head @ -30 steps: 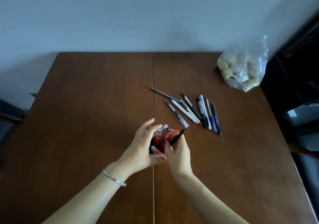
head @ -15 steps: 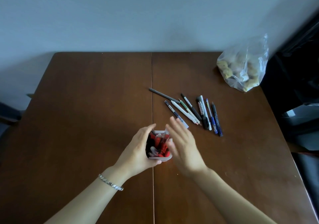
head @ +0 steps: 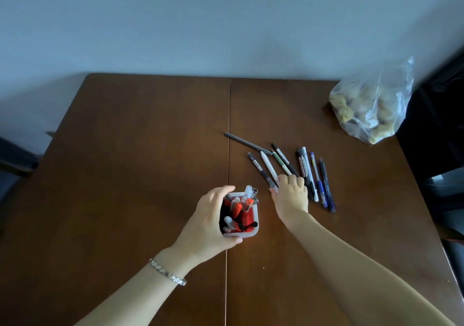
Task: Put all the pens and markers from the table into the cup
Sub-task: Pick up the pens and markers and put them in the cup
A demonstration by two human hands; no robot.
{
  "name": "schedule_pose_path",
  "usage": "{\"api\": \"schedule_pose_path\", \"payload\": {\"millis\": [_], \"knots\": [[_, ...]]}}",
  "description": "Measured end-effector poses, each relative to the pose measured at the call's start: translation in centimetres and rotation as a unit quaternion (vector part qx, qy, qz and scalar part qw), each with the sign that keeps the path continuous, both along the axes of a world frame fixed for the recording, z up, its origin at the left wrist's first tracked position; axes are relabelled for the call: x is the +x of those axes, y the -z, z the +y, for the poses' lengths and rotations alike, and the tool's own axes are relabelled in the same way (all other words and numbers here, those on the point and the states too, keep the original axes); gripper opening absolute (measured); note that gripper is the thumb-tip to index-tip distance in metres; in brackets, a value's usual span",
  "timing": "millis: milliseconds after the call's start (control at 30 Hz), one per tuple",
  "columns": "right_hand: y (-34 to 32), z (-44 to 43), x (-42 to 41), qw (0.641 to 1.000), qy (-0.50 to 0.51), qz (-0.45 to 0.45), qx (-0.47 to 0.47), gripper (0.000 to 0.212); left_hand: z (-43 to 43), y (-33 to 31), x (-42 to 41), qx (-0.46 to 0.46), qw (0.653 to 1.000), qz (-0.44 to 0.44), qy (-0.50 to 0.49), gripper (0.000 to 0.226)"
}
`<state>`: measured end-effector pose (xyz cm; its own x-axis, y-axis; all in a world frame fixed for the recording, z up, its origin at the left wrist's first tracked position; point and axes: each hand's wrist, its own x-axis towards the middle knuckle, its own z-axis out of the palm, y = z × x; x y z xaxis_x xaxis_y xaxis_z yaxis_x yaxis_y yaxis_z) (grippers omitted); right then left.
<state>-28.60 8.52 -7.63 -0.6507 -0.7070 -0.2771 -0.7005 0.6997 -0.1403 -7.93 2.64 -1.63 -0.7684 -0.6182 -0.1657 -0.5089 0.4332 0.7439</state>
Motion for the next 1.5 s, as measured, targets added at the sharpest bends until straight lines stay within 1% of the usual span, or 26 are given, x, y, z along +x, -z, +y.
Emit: {"api": "schedule_pose_path", "payload": {"millis": [67, 133, 200, 267, 300, 367, 433, 467, 533, 600, 700, 800, 867, 900, 967, 1033, 1100, 1133, 1200, 1267, 1333, 1367, 1433, 1500], "knots": [[0.1, 0.1, 0.2, 0.999, -0.027, 0.013, 0.023, 0.035, 0.0, -0.1, 0.0, 0.004, 1.0, -0.005, 0.002, 0.091], [-0.2, 0.5, 0.6, 0.998, -0.039, 0.003, 0.04, 0.033, 0.1, -0.3, -0.1, 0.007, 1.0, -0.011, 0.008, 0.092], [-0.5, 1.5, 1.2, 0.997, -0.044, -0.026, 0.06, 0.038, 0.1, -0.5, -0.2, -0.006, 1.0, -0.021, 0.021, 0.095], [-0.6, 2.9, 1.9, 0.995, -0.044, -0.039, 0.084, 0.048, 0.3, -0.9, -0.5, -0.032, 0.998, -0.029, 0.037, 0.098], [-0.6, 3.4, 2.2, 0.994, -0.035, -0.046, 0.091, 0.05, 0.3, -1.1, -0.7, -0.043, 0.998, -0.03, 0.041, 0.1], [-0.7, 3.8, 2.5, 0.994, 0.019, -0.082, 0.075, 0.044, 0.3, -1.8, -1.1, -0.053, 0.998, -0.019, 0.039, 0.101], [-1.1, 3.0, 2.6, 0.985, 0.104, -0.132, 0.03, 0.034, 0.1, -2.4, -1.5, -0.066, 0.997, -0.017, 0.047, 0.099], [-1.3, 2.3, 2.6, 0.98, 0.135, -0.148, -0.001, 0.03, -0.1, -2.6, -1.6, -0.071, 0.995, -0.029, 0.062, 0.098], [-1.6, 0.5, 2.4, 0.972, 0.162, -0.167, -0.041, 0.032, -0.5, -2.8, -1.9, -0.081, 0.989, -0.065, 0.107, 0.094], [-1.7, -1.3, 2.1, 0.971, 0.168, -0.165, -0.029, 0.039, -0.9, -2.9, -2.3, -0.09, 0.981, -0.091, 0.143, 0.086], [-1.2, -3.1, 1.8, 0.977, 0.152, -0.137, 0.053, 0.039, -1.4, -2.8, -2.6, -0.092, 0.98, -0.095, 0.147, 0.077], [-0.9, -3.2, 1.8, 0.977, 0.148, -0.135, 0.078, 0.032, -1.5, -2.5, -2.8, -0.087, 0.983, -0.087, 0.136, 0.074], [-1.2, -2.3, 1.8, 0.977, 0.136, -0.157, 0.054, 0.029, -1.2, -2.4, -3.1, -0.096, 0.985, -0.07, 0.122, 0.072], [-1.5, -1.5, 1.7, 0.974, 0.131, -0.185, 0.032, 0.025, -1.0, -2.4, -3.3, -0.102, 0.987, -0.059, 0.11, 0.072], [-2.6, 0.8, 1.3, 0.955, 0.113, -0.275, -0.012, 0.019, -0.6, -2.4, -3.6, -0.109, 0.989, -0.034, 0.09, 0.067], [-4.1, 3.7, 1.0, 0.933, 0.086, -0.348, -0.039, 0.016, -0.4, -2.1, -3.9, -0.12, 0.989, -0.002, 0.088, 0.056], [-5.9, 6.6, 0.6, 0.924, 0.074, -0.369, -0.064, 0.011, -0.2, -1.7, -3.7, -0.155, 0.983, 0.038, 0.094, 0.041], [-6.9, 7.8, 0.5, 0.921, 0.074, -0.374, -0.076, 0.015, -0.1, -1.4, -3.4, -0.168, 0.98, 0.057, 0.089, 0.035], [-8.9, 9.3, 0.6, 0.916, 0.063, -0.388, -0.081, 0.019, 0.1, -0.9, -2.5, -0.166, 0.98, 0.087, 0.063, 0.029], [-10.6, 9.7, 0.9, 0.911, 0.041, -0.402, -0.076, 0.017, 0.4, -0.6, -1.6, -0.143, 0.983, 0.105, 0.043, 0.028], [-11.9, 9.4, 1.2, 0.907, 0.019, -0.418, -0.057, 0.017, 0.6, -0.7, -1.1, -0.113, 0.987, 0.112, 0.038, 0.028], [-12.6, 9.0, 1.4, 0.902, 0.006, -0.429, -0.043, 0.02, 0.7, -0.8, -1.0, -0.098, 0.989, 0.108, 0.035, 0.028], [-13.4, 7.9, 1.7, 0.893, -0.012, -0.45, 0.004, 0.023, 0.7, -0.9, -0.9, -0.076, 0.992, 0.094, 0.023, 0.031], [-13.9, 6.6, 2.0, 0.896, -0.026, -0.439, 0.063, 0.02, 0.7, -0.8, -0.8, -0.083, 0.992, 0.088, 0.02, 0.036]]}}
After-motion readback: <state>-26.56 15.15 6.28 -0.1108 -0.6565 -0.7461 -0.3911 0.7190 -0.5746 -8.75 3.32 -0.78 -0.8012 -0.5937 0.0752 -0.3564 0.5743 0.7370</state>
